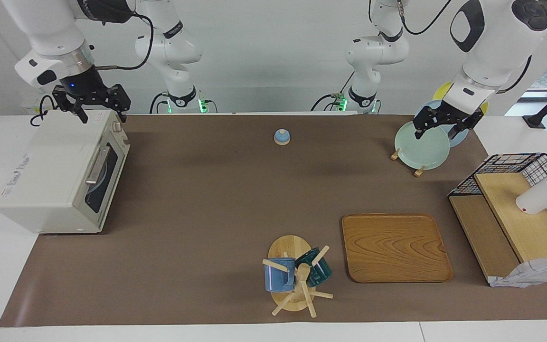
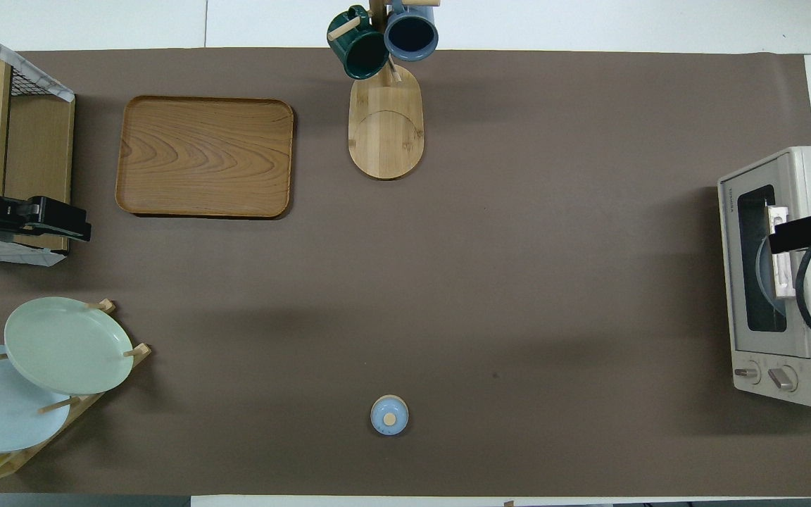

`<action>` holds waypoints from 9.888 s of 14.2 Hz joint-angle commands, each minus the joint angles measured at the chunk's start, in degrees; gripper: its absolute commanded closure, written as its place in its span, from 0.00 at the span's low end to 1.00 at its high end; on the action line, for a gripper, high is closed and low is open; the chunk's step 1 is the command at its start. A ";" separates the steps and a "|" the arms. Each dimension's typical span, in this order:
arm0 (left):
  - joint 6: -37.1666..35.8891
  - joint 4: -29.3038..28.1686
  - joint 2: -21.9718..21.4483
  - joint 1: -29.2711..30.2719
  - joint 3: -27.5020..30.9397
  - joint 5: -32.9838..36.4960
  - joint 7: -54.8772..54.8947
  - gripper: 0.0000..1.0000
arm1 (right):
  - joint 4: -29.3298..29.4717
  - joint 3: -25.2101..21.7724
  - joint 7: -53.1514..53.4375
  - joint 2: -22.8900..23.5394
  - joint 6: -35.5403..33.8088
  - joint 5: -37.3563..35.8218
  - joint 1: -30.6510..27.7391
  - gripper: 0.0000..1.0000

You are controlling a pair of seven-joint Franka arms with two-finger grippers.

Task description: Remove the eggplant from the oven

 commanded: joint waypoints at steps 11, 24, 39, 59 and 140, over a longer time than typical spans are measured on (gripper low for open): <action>-0.32 0.16 -0.35 0.49 -0.35 0.97 0.38 0.00 | -1.43 0.69 0.35 -0.57 -0.27 1.41 -1.01 1.00; -0.32 0.16 -0.35 0.49 -0.35 0.97 0.38 0.00 | -17.77 0.34 4.57 -0.83 17.40 -3.60 -5.67 1.00; -0.32 0.16 -0.35 0.49 -0.35 0.97 0.38 0.00 | -23.22 0.34 1.58 1.98 24.78 -2.99 -8.05 1.00; -0.32 0.16 -0.35 0.49 -0.35 0.97 0.38 0.00 | -25.60 0.69 2.19 5.93 31.72 -0.17 -5.85 1.00; -0.32 0.16 -0.35 0.49 -0.35 0.97 0.38 0.00 | -27.56 0.69 -2.73 4.70 28.06 -1.32 -2.70 1.00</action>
